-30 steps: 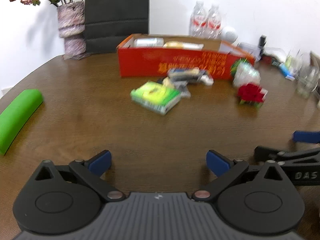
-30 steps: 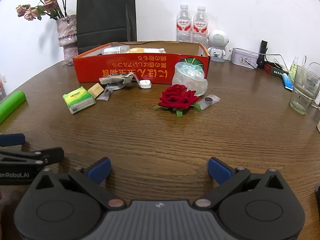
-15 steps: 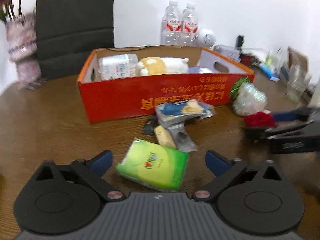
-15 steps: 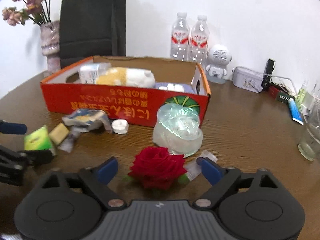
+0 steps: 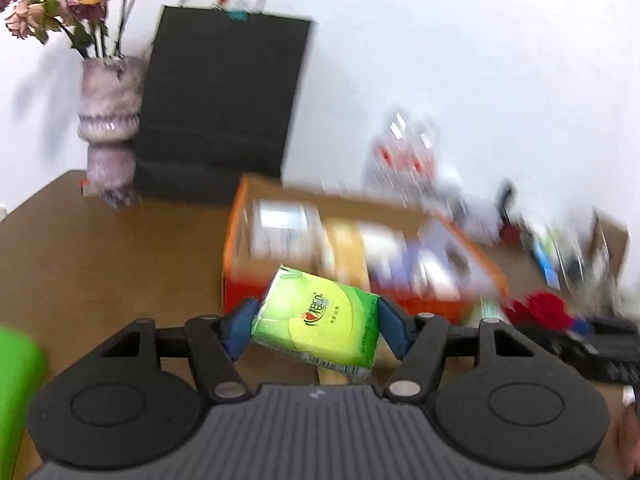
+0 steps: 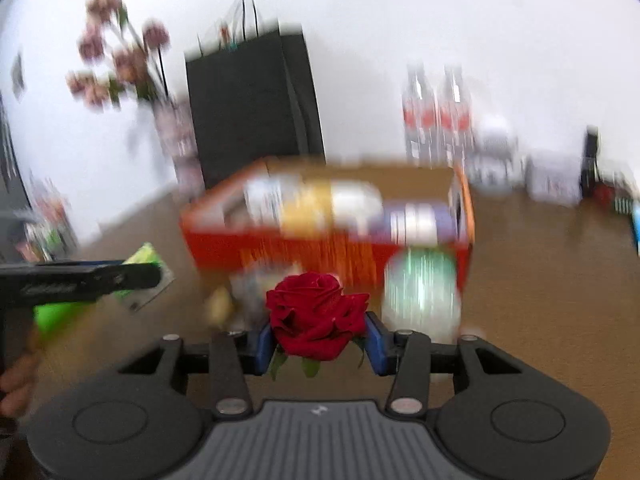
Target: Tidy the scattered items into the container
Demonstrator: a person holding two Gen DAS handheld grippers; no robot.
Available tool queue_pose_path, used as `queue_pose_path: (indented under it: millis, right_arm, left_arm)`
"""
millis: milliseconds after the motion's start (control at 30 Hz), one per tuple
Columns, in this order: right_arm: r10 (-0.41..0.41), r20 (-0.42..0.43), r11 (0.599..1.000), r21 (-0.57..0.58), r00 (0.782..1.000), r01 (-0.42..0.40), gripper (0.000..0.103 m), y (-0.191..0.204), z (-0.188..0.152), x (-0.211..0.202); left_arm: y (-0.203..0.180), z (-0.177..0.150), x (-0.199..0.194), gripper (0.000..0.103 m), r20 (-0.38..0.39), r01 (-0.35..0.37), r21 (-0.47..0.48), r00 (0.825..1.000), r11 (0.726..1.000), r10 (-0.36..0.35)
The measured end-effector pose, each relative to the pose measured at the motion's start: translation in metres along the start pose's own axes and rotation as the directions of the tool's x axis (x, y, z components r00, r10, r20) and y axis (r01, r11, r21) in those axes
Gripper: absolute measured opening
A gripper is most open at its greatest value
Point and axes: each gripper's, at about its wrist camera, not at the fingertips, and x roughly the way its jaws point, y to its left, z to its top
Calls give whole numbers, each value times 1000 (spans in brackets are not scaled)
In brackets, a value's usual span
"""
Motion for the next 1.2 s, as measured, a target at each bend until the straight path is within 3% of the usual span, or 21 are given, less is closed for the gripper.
queue_pose_path:
  millis: [100,167,300,367,400,433,467,633,733,833,900,1000,1100,1200]
  right_arm:
    - [-4,3,1000,-6,1000,4,45,-10,55,32]
    - [-27,-70,999,30,997,30,45,-24,83,74]
    - [-41,-232,996,68,972,58,46,-37,104,150]
    - [-43,-294,996,58,955,63,60,-33,100,173]
    - [-48,-327,996,60,944,71,74,-31,97,182]
    - [-48,-356,996,53,933,71,80,-29,96,187]
    - [-44,-372,997,41,927,64,80,-27,95,189]
    - [-87,-335,993,50,938,109,84,-32,114,162]
    - [-149,-352,987,11,924,163,93,-35,119,142]
    - [-180,-386,984,-53,905,173,93,-34,112,123]
    - [-175,-388,984,-28,905,178,93,-36,107,106]
    - [-154,-298,986,13,942,165,93,-24,94,63]
    - [-111,-115,994,-10,987,110,103,1,57,11]
    - [-160,-37,985,-68,986,157,103,23,5,-19]
  left_arm:
    - [-11,38,66,66,-74,-94,43,993,995,97]
    - [-11,46,106,66,-134,-188,41,972,981,192]
    - [-2,41,138,73,-196,-240,-2,952,971,235]
    - [-4,40,141,80,-199,-232,30,952,972,234]
    - [-6,40,138,82,-192,-234,47,952,971,238]
    - [-7,42,134,82,-186,-235,55,953,970,241]
    - [-7,43,129,82,-177,-233,53,955,971,239]
    - [-15,66,99,101,-144,-276,47,949,960,280]
    - [-21,69,85,102,-194,-286,50,937,957,290]
    - [-27,63,70,102,-238,-270,59,931,961,276]
    - [-35,55,51,102,-229,-273,63,932,960,280]
    - [-48,33,6,103,-107,-223,80,967,972,230]
    - [-57,-11,-27,103,-12,-219,116,975,969,222]
    - [-53,-68,-52,103,51,-201,81,979,976,197]
